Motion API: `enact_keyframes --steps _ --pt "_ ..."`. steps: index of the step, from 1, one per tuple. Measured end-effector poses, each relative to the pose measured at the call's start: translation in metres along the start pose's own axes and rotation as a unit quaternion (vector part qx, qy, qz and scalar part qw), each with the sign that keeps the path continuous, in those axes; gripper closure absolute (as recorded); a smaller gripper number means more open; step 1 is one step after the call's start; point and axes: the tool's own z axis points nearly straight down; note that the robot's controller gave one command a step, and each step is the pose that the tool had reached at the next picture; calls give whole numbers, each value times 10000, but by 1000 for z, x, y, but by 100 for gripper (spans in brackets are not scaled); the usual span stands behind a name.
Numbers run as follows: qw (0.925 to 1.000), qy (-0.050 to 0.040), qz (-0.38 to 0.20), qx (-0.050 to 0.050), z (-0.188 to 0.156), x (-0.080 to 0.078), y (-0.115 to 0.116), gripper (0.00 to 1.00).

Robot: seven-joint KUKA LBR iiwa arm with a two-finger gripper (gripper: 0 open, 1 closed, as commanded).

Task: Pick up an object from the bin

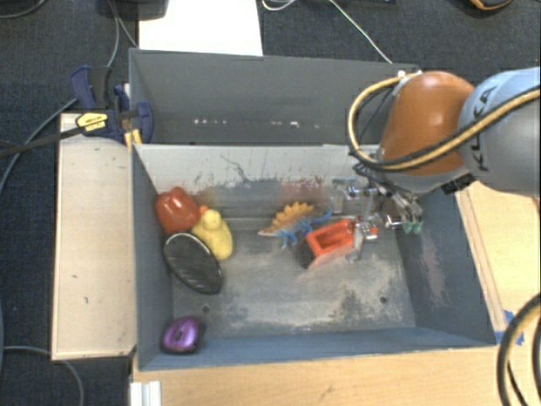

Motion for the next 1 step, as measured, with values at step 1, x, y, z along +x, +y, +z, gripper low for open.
enact_keyframes --steps 1 --pt "9990 -44 -434 11 20 9 15 0"
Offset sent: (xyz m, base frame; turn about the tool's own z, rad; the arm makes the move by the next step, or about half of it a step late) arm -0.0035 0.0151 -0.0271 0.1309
